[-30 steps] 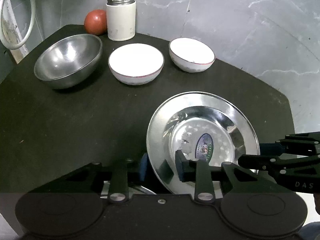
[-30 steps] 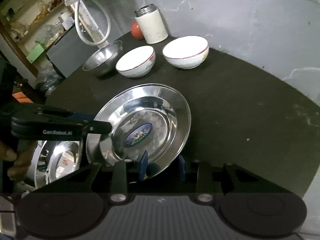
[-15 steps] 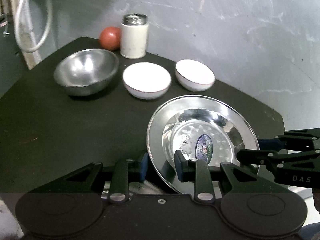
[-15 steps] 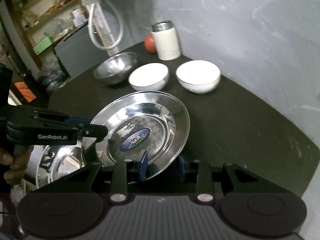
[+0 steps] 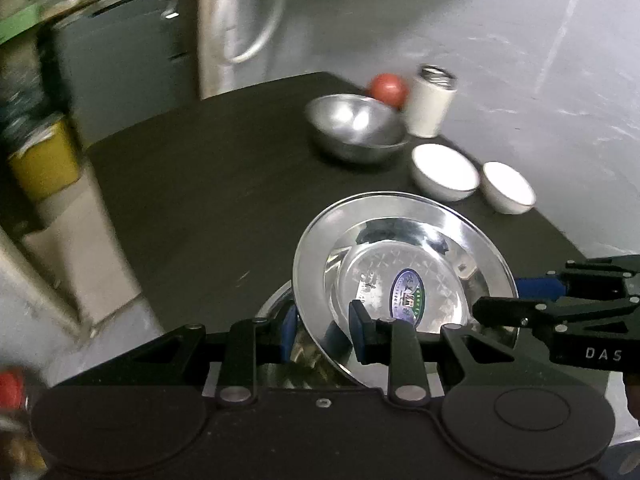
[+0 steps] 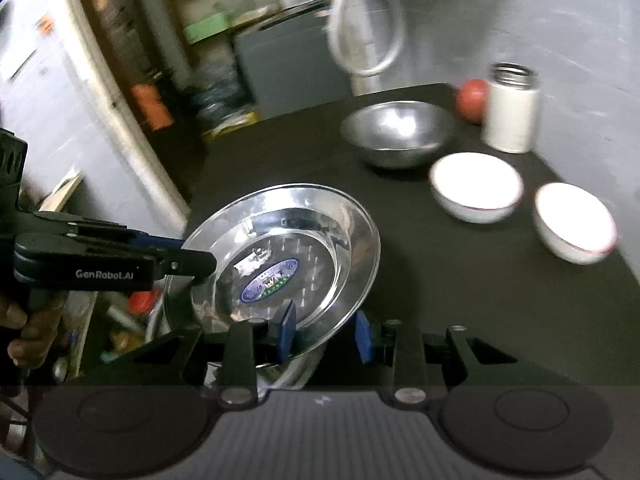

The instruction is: Organize plates and bowls

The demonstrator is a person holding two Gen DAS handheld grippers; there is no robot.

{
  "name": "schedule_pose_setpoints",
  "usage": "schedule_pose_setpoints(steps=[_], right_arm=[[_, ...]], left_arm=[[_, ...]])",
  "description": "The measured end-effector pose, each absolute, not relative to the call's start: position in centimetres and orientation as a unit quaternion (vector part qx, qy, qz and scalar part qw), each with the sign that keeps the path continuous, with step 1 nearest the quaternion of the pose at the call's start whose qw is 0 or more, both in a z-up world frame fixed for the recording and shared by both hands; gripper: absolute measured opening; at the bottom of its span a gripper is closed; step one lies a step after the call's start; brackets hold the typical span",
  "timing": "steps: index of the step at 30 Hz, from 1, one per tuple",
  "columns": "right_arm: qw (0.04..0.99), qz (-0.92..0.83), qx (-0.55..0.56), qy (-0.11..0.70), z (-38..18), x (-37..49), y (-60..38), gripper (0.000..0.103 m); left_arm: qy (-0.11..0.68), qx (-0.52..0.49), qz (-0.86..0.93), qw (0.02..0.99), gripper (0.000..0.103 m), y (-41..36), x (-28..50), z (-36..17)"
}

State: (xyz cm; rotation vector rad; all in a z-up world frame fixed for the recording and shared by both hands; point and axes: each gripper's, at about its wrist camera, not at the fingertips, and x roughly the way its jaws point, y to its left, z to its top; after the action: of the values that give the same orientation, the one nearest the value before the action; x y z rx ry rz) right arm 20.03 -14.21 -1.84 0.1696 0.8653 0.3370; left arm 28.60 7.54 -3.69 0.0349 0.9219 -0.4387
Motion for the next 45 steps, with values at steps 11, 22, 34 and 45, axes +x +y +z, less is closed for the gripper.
schedule_pose_setpoints(steps=[11, 22, 34, 45], right_arm=[[0.862, 0.232, 0.026, 0.45, -2.0, 21.1, -10.2, 0.036], [0.849, 0.237, 0.004, 0.472, -2.4, 21.1, -10.2, 0.038], [0.848, 0.24, -0.014, 0.473, -2.2, 20.8, -9.8, 0.04], [0.848, 0.241, -0.02, 0.471, -2.1, 20.6, -9.6, 0.04]], left_arm=[[0.459, 0.001, -0.145, 0.876, 0.03, 10.7, 25.5, -5.0], [0.472, 0.005, -0.14, 0.87, 0.031, 10.0, 24.6, -5.9], [0.484, 0.016, -0.137, 0.864, 0.033, 9.4, 24.9, -6.4], [0.487, 0.016, -0.139, 0.862, 0.033, 9.1, 25.4, -6.6]])
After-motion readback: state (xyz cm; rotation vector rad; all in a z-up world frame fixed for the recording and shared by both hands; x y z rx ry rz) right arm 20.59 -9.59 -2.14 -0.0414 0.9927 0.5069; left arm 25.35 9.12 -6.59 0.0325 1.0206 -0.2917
